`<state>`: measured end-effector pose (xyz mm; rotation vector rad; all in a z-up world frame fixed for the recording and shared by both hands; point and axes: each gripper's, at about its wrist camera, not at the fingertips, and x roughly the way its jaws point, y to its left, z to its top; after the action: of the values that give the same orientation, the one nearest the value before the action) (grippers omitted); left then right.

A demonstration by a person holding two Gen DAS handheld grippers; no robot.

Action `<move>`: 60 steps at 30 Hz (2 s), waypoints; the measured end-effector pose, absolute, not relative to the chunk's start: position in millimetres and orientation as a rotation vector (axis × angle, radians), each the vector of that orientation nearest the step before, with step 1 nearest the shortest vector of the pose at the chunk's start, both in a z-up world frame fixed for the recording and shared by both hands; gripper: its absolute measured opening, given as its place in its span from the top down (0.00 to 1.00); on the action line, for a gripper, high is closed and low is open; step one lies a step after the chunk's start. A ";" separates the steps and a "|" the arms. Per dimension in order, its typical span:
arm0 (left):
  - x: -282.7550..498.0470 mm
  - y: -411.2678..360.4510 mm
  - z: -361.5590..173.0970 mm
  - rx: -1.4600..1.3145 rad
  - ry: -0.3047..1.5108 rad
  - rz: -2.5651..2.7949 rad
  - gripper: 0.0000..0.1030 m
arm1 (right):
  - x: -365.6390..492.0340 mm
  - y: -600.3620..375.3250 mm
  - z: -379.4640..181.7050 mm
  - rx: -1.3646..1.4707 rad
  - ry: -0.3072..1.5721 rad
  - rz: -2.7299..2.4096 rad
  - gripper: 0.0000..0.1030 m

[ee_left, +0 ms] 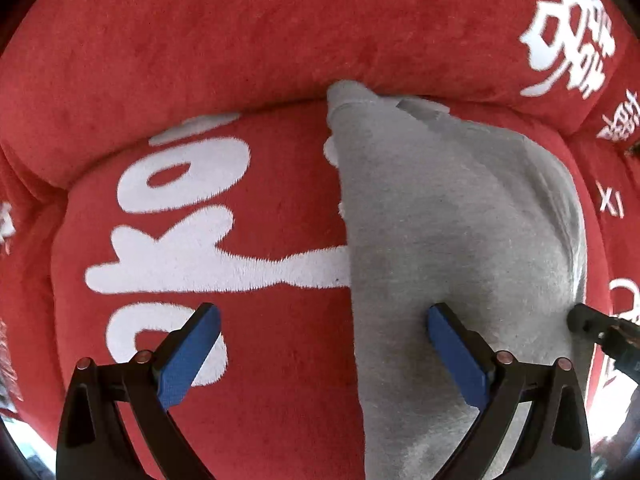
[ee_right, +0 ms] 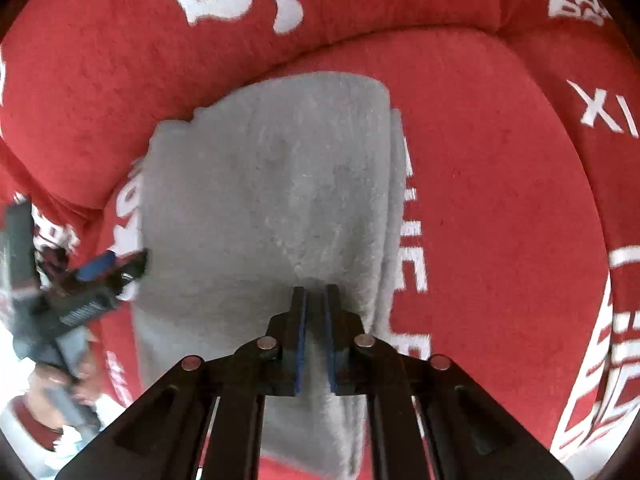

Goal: Fold small clothes

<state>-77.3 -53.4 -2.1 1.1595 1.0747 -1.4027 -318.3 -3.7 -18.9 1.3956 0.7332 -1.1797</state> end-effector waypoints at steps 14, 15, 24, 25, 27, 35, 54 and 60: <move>-73.5 -47.5 9.7 1.191 1.083 -1.373 0.00 | -347.3 14.8 1.6 1.500 0.613 -1.200 0.74; -73.8 -47.3 10.3 1.192 1.083 -1.375 0.00 | -348.5 17.8 4.5 1.499 0.612 -1.197 0.69; -73.2 -48.0 10.3 1.189 1.106 -1.360 0.00 | -347.5 24.9 3.8 1.541 0.576 -1.179 0.66; -73.0 -47.8 10.6 1.185 1.107 -1.360 0.00 | -346.0 23.9 2.9 1.542 0.577 -1.176 0.66; -72.4 -47.0 12.1 1.171 1.113 -1.372 0.00 | -345.4 24.4 2.3 1.545 0.576 -1.173 0.66; -75.4 -43.9 17.0 1.168 1.136 -1.421 0.00 | -356.1 30.4 -0.2 1.582 0.537 -1.185 0.59; -60.8 -61.7 -7.3 1.032 1.457 -1.452 0.00 | -374.7 -0.9 -46.6 1.754 0.302 -1.073 0.87; -73.0 -57.1 -5.8 1.079 1.397 -1.505 0.00 | -375.5 1.4 -33.1 1.672 0.403 -1.103 0.92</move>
<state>-73.0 -57.1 -5.8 1.0787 1.3967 -1.5052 -375.5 1.4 -33.1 1.6717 0.4032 -1.1032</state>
